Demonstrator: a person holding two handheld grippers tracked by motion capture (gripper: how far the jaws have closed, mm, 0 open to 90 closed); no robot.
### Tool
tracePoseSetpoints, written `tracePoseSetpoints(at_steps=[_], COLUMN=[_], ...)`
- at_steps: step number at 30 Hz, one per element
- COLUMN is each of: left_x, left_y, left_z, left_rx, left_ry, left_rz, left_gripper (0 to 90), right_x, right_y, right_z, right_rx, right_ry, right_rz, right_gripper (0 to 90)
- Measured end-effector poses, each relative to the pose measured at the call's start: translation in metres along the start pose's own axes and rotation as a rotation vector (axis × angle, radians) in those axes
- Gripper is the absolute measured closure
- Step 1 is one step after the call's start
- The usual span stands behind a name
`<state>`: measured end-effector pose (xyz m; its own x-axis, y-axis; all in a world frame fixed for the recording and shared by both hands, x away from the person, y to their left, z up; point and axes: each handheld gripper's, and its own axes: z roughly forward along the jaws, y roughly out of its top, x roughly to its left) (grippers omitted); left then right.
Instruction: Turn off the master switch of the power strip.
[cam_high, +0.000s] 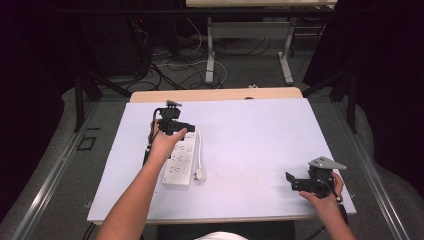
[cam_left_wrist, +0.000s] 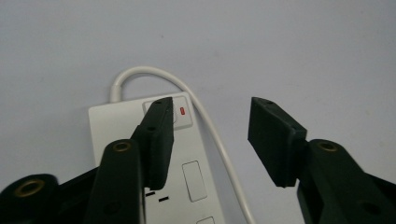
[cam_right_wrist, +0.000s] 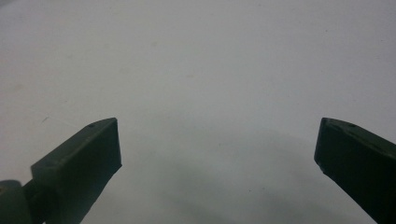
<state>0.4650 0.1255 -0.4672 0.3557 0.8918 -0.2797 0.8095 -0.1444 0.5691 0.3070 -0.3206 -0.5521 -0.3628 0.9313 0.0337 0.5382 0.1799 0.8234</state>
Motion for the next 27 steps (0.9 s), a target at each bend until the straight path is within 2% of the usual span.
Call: tracePoseSetpoints(at_steps=[6, 7, 8, 10, 15, 18, 23, 27], left_x=[0.001, 0.002, 0.002, 0.003, 0.003, 0.002, 0.001, 0.000], left_y=[-0.001, -0.001, -0.002, -0.002, -0.003, -0.004, -0.003, -0.004], left_z=[0.007, 0.008, 0.009, 0.010, 0.014, 0.016, 0.020, 0.024], left_rx=[0.014, 0.017, 0.014, 0.023, 0.014, 0.005, 0.011, 0.012], left_ry=[0.008, 0.015, 0.009, 0.008, 0.020, 0.010, 0.032, 0.032], left_rz=[-0.014, -0.005, -0.019, -0.019, -0.041, -0.054, -0.043, -0.047], left_gripper=[58.2, 59.1, 60.5, 63.4, 68.2, 71.8, 76.8, 83.8], right_x=[0.000, 0.000, 0.000, 0.000, 0.000, 0.000, 0.000, 0.001], right_y=[0.000, 0.000, 0.000, 0.000, 0.000, 0.000, 0.000, 0.000], right_z=[0.000, 0.000, 0.000, 0.000, 0.000, 0.000, 0.001, 0.000], right_rx=[0.003, 0.000, 0.000, 0.004, 0.001, 0.001, 0.004, 0.003], right_ry=[-0.002, 0.000, 0.000, -0.001, 0.003, 0.001, 0.003, 0.005], right_rz=[-0.001, -0.001, -0.003, -0.001, -0.003, -0.003, -0.001, 0.000], right_gripper=[0.1, 0.1, 0.1, 0.1, 0.1, 0.1, 0.1, 0.1])
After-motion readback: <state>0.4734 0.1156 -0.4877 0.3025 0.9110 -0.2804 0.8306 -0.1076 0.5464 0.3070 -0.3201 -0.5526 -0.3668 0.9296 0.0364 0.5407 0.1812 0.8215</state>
